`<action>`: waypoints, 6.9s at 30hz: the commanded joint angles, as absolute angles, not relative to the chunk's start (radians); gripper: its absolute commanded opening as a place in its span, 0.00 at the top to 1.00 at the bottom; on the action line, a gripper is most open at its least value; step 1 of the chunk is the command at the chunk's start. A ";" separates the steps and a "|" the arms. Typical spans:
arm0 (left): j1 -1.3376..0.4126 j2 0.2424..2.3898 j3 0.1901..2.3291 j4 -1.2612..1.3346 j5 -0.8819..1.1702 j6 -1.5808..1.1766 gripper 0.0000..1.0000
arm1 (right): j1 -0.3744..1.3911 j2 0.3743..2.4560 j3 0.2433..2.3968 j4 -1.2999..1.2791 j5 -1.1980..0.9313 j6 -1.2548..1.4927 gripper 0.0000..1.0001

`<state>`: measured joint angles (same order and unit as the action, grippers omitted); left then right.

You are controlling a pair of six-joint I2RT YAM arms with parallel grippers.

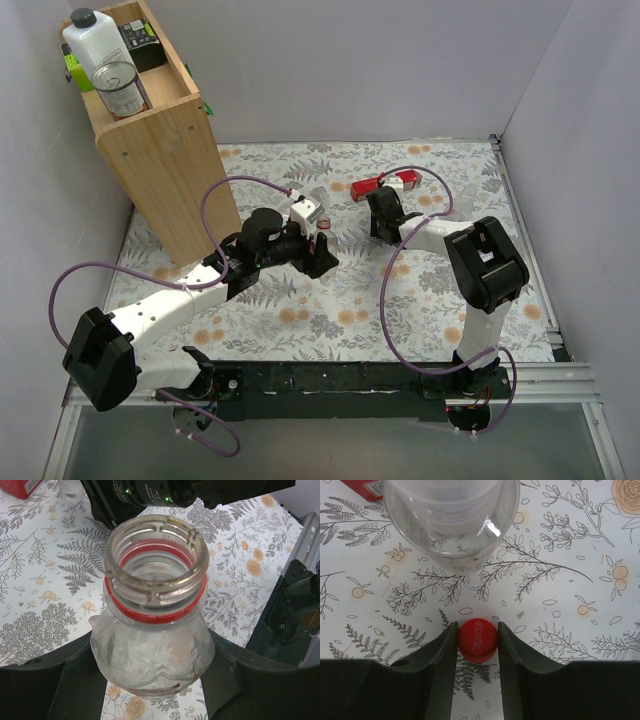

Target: Unscrew the bottle caps

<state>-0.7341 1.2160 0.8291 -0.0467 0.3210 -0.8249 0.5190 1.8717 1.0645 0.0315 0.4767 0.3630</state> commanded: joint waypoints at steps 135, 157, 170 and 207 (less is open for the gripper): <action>-0.699 1.172 0.793 0.025 0.198 -0.894 0.02 | 0.764 0.896 0.624 0.199 0.552 0.121 0.99; -0.698 1.195 0.808 0.006 0.187 -0.884 0.02 | 0.729 1.051 0.471 0.466 0.612 0.170 0.99; -0.698 1.195 0.811 0.006 0.190 -0.879 0.02 | 0.667 1.124 0.466 0.479 0.541 0.219 0.99; -0.683 1.541 1.075 -0.170 0.012 -0.591 0.02 | 0.669 0.994 0.787 0.108 0.312 0.133 0.15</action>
